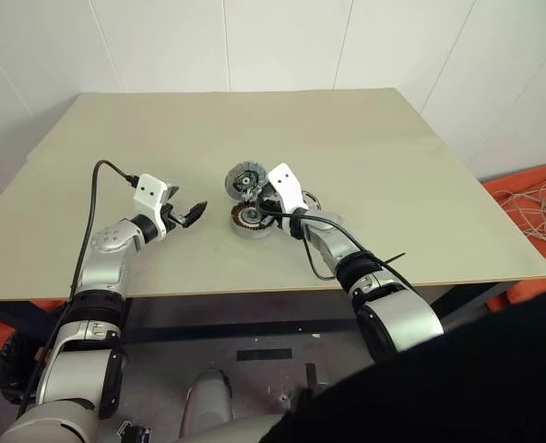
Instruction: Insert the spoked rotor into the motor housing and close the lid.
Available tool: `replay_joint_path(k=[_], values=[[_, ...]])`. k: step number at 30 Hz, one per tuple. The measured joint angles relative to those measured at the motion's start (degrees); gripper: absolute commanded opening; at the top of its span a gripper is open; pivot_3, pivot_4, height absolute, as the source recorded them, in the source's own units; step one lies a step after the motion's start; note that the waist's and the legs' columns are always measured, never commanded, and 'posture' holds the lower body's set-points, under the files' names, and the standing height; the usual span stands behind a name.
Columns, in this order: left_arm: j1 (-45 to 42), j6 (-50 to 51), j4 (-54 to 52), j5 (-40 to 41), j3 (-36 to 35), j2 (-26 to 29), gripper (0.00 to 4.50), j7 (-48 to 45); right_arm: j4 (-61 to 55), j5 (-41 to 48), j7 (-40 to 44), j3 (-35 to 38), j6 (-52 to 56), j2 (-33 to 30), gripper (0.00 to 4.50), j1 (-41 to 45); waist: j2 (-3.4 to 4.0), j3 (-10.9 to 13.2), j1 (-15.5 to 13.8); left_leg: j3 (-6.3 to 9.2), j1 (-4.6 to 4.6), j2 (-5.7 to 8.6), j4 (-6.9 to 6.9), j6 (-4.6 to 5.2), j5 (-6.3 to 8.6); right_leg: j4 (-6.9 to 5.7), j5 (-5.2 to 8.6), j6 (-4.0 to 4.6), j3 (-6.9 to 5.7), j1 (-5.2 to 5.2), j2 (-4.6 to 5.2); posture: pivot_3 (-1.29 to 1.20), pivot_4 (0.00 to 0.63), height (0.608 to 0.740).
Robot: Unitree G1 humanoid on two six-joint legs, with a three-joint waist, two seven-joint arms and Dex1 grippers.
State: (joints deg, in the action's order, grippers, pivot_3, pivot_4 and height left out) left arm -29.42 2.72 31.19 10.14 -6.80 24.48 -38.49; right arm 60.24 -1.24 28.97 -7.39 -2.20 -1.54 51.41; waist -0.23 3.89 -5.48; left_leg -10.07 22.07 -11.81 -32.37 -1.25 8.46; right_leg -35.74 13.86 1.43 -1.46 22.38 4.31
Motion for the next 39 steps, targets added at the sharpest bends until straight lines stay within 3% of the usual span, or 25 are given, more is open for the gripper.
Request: replay_joint_path(k=[8, 20, 39], values=[[0.0, 0.0, 0.0, 0.0, 0.0, 0.0, 4.5, 0.0, -1.2, 0.0, 1.2, 0.0, -0.2, 0.0, 0.03, -0.8, 0.0, 0.0, 0.0, 0.0, 0.01, 0.0, 0.0, 0.01, 0.0, 0.01, 0.0, 0.0, 0.0, 0.0, 0.0, 0.0, 0.0, 0.74], [-0.3, -0.3, 0.2, 0.0, 0.0, 0.0, 4.5, 0.0, -13.9, 0.1, 4.7, -0.1, 4.2, -0.2, 0.03, -6.5, 0.0, 0.0, 0.0, 0.0, 0.03, -0.01, 0.02, 0.01, 0.0, 0.03, 0.0, 0.0, -0.01, 0.03, -0.01, 0.0, 0.0, 0.74], [-0.7, -0.4, 0.8, 0.0, 0.0, 0.0, 4.5, 0.0, -14.3, -0.1, 4.6, -0.8, 5.2, -0.1, 0.03, -7.7, 0.0, 0.0, 0.0, 0.0, 0.03, 0.0, 0.03, 0.01, 0.0, 0.05, 0.0, 0.0, 0.0, 0.03, -0.01, 0.0, 0.0, 0.74]])
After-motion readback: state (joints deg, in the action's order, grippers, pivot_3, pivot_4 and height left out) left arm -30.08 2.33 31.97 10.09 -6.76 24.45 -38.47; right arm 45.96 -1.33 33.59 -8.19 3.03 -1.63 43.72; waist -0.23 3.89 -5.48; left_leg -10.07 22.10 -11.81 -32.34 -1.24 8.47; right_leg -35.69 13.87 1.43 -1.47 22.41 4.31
